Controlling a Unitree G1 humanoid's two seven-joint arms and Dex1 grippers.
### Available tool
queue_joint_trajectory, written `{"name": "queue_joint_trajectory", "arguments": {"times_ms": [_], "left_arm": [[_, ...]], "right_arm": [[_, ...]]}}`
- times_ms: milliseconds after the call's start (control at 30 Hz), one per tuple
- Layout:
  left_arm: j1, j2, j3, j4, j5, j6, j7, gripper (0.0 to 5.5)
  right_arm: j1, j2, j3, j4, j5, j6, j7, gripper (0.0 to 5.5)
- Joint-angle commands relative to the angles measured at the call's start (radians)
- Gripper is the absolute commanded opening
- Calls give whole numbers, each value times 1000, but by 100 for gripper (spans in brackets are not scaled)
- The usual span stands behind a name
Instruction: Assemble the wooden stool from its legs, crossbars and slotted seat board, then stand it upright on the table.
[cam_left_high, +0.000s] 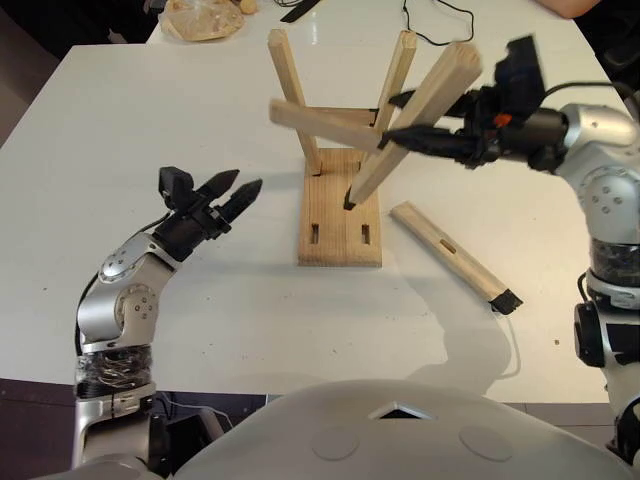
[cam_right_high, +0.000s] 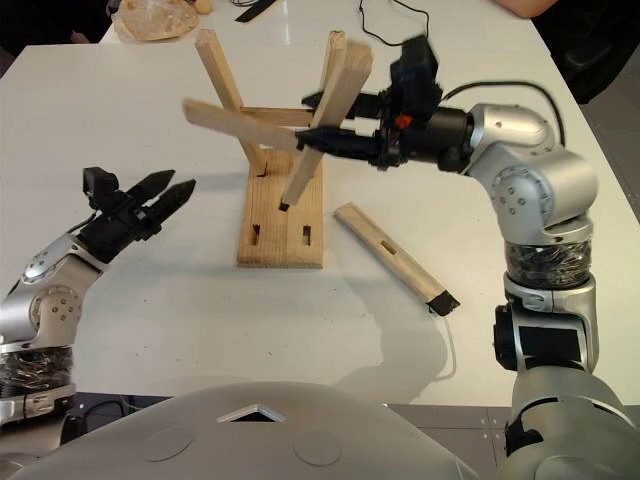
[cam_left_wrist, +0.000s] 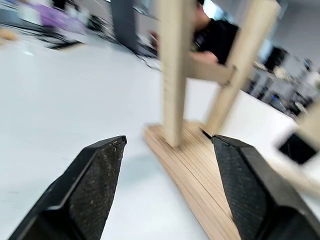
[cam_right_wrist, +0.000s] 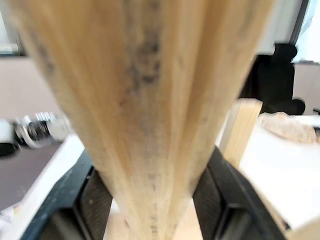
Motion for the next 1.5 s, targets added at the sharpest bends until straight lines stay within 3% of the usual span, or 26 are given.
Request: {"name": "queue_joint_trajectory", "arguments": {"times_ms": [33, 267, 667, 1200, 1500], "left_arm": [[-85, -132, 90, -7, -51, -41, 201, 318], [-125, -218, 111, -31, -43, -71, 339, 318], [-180, -221, 155, 39, 32, -125, 462, 318], [-176, -222, 166, 78, 94, -170, 485, 318], [-173, -208, 81, 70, 268, -247, 477, 318]], "right_arm": [[18, -3, 53, 82, -96, -118, 106, 201], [54, -4, 59, 118, -123, -142, 176, 201], [117, -27, 37, 71, -103, -107, 175, 201], [81, -73, 11, 119, -104, -86, 219, 201], [54, -79, -1, 141, -107, -71, 229, 201]]}}
